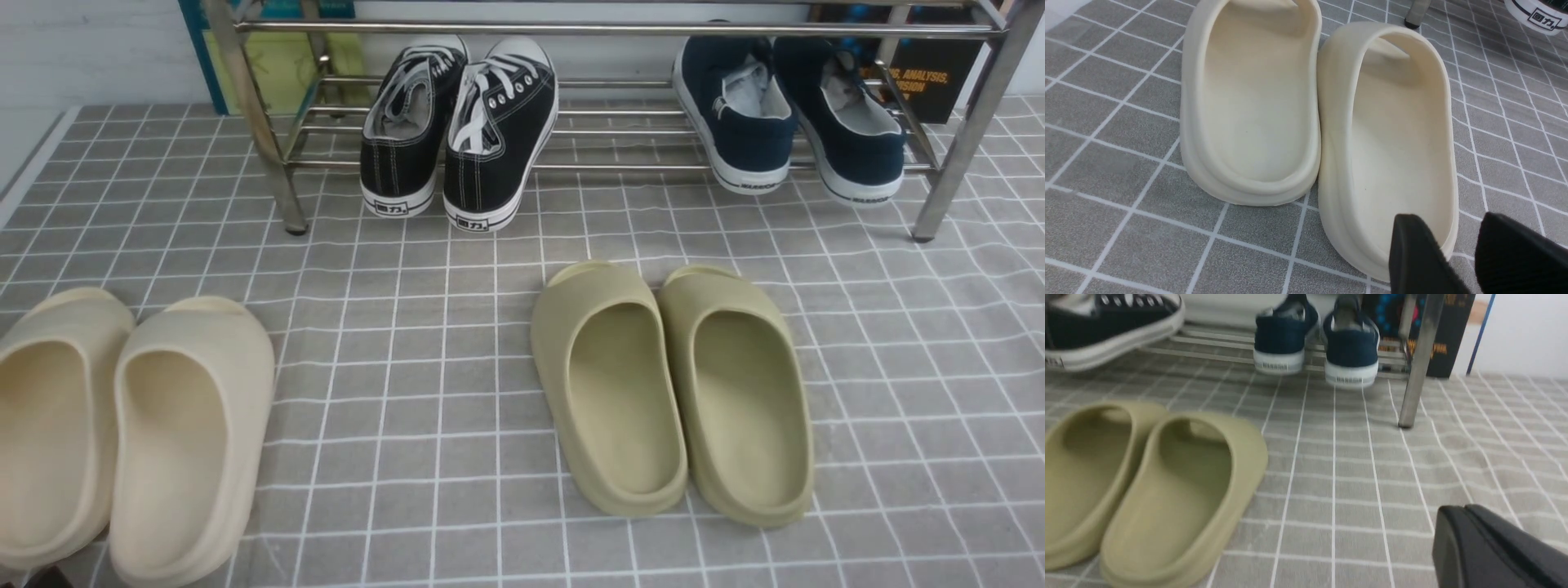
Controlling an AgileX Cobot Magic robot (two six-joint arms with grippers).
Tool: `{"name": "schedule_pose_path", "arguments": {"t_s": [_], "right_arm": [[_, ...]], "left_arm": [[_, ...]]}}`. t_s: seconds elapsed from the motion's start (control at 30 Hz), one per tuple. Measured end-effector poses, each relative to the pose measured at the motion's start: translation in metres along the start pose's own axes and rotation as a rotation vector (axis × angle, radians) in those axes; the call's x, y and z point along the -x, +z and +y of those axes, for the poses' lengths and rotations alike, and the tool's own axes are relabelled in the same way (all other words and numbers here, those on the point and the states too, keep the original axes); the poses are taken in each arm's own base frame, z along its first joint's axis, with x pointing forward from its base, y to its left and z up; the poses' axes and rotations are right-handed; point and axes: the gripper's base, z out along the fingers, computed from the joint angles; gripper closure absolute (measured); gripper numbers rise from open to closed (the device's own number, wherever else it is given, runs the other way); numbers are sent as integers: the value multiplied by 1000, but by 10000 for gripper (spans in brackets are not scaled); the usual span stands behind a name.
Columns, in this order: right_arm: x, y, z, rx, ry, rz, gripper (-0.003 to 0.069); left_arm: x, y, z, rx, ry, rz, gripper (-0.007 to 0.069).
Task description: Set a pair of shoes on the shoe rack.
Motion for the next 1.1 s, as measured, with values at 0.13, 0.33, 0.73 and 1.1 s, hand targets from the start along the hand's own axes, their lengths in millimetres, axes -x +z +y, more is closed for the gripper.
{"name": "schedule_pose_path", "arguments": {"t_s": [0.13,0.33,0.73,1.1], "right_arm": [[-18,2,-2,-44,33,9,660],[-22,2,-5,-115,145,32,660],[-30,0,0,-36,108,141,660],[-30,0,-1,-36,107,143,658]], "left_arm": [[0,0,0,0,0,0,386],[0,0,0,0,0,0,386],[0,0,0,0,0,0,386],[0,0,0,0,0,0,386]]}}
